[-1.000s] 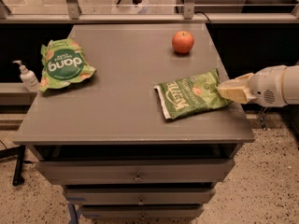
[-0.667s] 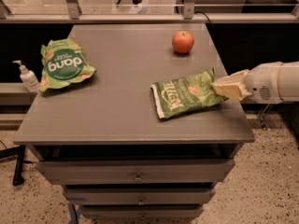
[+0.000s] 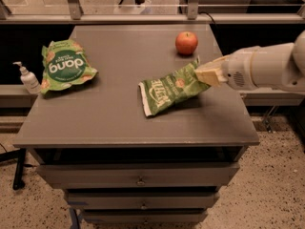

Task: Move green jalapeno chip bag near green rice chip bag

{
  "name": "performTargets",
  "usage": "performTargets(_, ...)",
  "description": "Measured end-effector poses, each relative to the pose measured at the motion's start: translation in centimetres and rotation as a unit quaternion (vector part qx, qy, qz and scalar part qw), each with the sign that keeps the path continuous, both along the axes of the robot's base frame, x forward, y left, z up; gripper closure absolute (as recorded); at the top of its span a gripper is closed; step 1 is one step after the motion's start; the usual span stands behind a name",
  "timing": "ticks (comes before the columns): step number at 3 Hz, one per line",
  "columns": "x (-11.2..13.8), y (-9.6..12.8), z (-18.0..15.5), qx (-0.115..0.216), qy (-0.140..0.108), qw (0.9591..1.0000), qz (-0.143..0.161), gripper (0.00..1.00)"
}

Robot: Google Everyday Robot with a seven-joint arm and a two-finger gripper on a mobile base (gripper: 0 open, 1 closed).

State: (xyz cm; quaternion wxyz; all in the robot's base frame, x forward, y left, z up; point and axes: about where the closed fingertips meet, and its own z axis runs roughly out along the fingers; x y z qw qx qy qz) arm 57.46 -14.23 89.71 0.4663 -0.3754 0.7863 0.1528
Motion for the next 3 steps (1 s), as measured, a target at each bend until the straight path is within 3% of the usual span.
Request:
performTargets(1, 1.7, 3.0, 0.8, -0.036, -0.019, 0.9985, -0.035, 1.00)
performTargets(3, 3.1, 8.1, 0.9, -0.091, -0.050, 0.9930, -0.057, 1.00)
